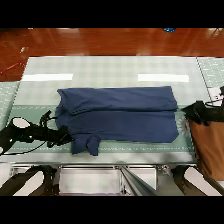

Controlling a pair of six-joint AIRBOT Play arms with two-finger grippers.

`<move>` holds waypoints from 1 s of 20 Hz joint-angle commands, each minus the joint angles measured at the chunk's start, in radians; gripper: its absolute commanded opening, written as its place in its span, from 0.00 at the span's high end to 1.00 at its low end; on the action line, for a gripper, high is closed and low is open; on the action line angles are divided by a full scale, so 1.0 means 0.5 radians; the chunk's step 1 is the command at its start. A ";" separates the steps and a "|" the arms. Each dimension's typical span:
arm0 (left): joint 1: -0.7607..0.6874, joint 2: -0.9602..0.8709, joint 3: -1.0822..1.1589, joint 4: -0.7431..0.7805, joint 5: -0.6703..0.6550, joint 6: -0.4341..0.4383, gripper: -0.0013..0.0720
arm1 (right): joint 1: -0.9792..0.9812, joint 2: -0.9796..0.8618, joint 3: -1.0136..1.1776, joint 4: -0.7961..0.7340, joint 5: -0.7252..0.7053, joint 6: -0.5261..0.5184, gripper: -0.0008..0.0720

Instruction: Fold the shirts.

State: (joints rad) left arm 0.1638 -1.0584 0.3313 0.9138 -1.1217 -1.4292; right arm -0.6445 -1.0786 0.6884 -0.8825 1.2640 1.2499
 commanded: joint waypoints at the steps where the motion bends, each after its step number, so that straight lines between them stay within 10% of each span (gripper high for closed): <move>1: -0.017 -0.002 -0.002 -0.030 -0.030 0.043 0.95 | -0.047 0.043 -0.104 -0.446 0.196 0.217 0.43; 16: -0.016 0.001 0.001 -0.060 -0.007 0.045 0.95 | 0.230 -0.303 -0.288 -0.480 -0.050 0.265 0.44; 20: -0.017 0.002 0.066 -0.060 -0.043 0.045 0.95 | 0.409 -0.351 -0.255 -0.227 -0.140 0.081 0.95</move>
State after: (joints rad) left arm 0.1558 -1.0592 0.3435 0.8879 -1.1278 -1.4071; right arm -0.4881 -1.2350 0.5488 -1.0794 1.2461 1.3560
